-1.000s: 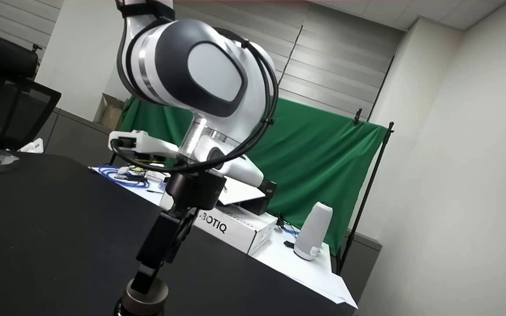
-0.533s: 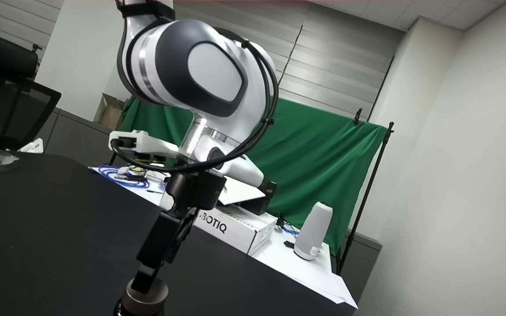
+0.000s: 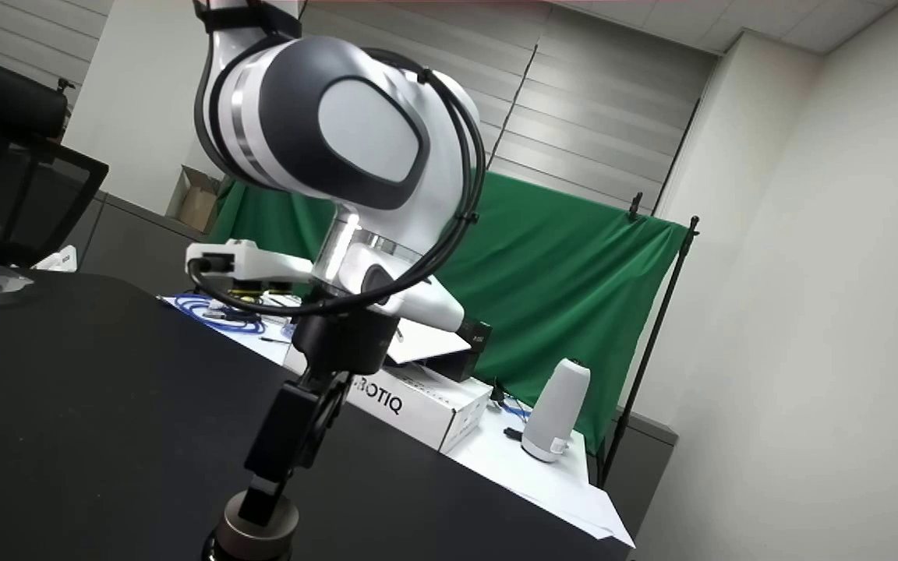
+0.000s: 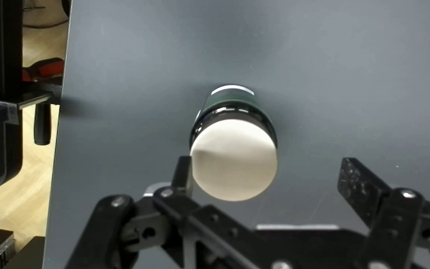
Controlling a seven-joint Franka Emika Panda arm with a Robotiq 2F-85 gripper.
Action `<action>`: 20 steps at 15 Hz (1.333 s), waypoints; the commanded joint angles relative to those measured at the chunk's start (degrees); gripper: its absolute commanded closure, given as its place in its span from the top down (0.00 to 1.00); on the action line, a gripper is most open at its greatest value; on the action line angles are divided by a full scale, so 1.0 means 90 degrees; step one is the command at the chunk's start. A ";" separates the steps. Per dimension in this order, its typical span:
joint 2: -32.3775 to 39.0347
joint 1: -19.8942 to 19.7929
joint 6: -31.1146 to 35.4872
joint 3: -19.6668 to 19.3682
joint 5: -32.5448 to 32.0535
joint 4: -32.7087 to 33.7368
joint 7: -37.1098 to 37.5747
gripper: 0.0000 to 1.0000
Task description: Move the bottle to the back of the table then move it to the left and set it on top of the silver object
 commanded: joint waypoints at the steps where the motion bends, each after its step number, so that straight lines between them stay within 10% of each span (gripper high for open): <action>1: 0.0016 0.0188 0.0080 -0.0211 -0.0196 -0.0108 0.0369 1.00; 12: 0.0224 0.0323 0.0702 -0.0338 -0.0254 -0.0403 0.0442 1.00; 13: 0.0276 0.0335 0.0798 -0.0323 -0.0210 -0.0402 0.0394 0.75; 20: 0.0372 0.0561 0.1227 -0.0412 -0.0141 -0.0422 0.0323 0.42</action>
